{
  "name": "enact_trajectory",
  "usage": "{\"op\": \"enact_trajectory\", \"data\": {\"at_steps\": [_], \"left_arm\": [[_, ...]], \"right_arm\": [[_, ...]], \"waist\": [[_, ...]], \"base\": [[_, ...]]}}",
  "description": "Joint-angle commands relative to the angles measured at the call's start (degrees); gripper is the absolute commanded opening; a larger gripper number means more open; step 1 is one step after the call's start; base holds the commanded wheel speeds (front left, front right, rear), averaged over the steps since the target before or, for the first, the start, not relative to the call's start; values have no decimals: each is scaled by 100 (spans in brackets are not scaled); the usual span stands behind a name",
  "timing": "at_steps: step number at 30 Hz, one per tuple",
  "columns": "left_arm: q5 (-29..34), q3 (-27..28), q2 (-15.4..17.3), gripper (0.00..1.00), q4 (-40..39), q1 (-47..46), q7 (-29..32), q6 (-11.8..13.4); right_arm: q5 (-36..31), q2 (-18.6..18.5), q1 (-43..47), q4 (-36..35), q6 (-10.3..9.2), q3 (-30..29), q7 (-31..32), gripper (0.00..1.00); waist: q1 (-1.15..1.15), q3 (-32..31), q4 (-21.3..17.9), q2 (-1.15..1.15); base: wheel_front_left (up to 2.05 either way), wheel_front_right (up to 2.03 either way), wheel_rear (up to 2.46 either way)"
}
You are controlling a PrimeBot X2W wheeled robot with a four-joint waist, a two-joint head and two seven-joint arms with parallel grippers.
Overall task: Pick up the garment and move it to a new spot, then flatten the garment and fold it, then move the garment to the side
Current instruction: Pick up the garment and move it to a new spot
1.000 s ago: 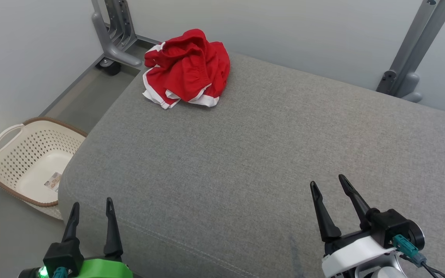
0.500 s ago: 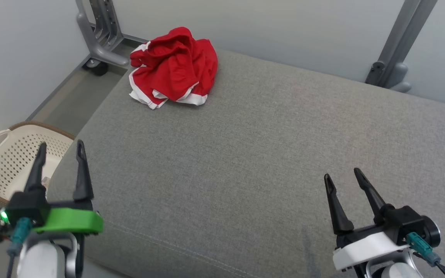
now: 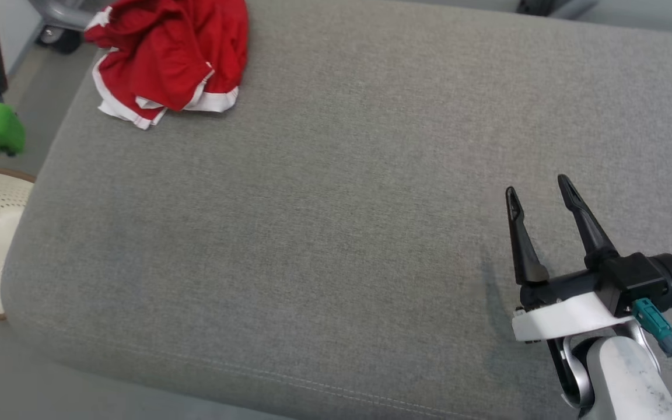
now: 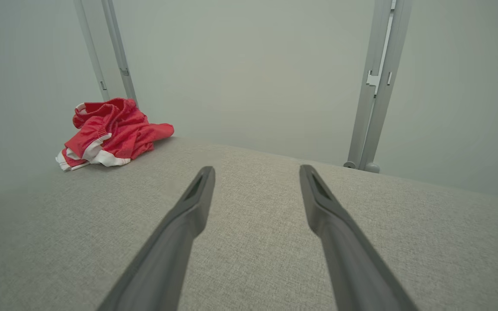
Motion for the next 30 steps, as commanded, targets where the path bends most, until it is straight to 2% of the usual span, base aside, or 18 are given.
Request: {"op": "enact_trajectory", "data": {"at_steps": [1,10,14,21,24,30], "left_arm": [[-74,-24,78,100,236,-290,116,-35],[-561,-259,307,100,1590,-1248,741,-79],[-975,-684,460,100,1959,-1411,1034,-83],[-1549,-1126,728,100,2386,-1491,1414,-83],[-1522,-1188,850,100,2599,-1557,1501,-81],[-1435,-1260,933,99,2952,-1653,1708,120]], "right_arm": [[-41,-23,-131,-50,-2,-6,-21,100],[-49,-19,-341,-188,-2,-123,-17,100],[-2,-18,-389,-241,-2,-167,-17,100],[24,-18,-421,-276,-2,-204,-17,100],[60,-18,-444,-253,-2,-150,-17,100],[72,-19,-466,-207,-2,-85,-17,100]], "waist": [[0,936,-873,56],[0,1607,-1480,56],[0,1795,-1647,56],[0,1932,-1686,56],[0,1932,-1670,56],[0,1913,-1638,56]], "base": [[0,0,0],[0,0,0],[0,0,0],[0,0,0],[0,0,0],[0,0,0]]}}
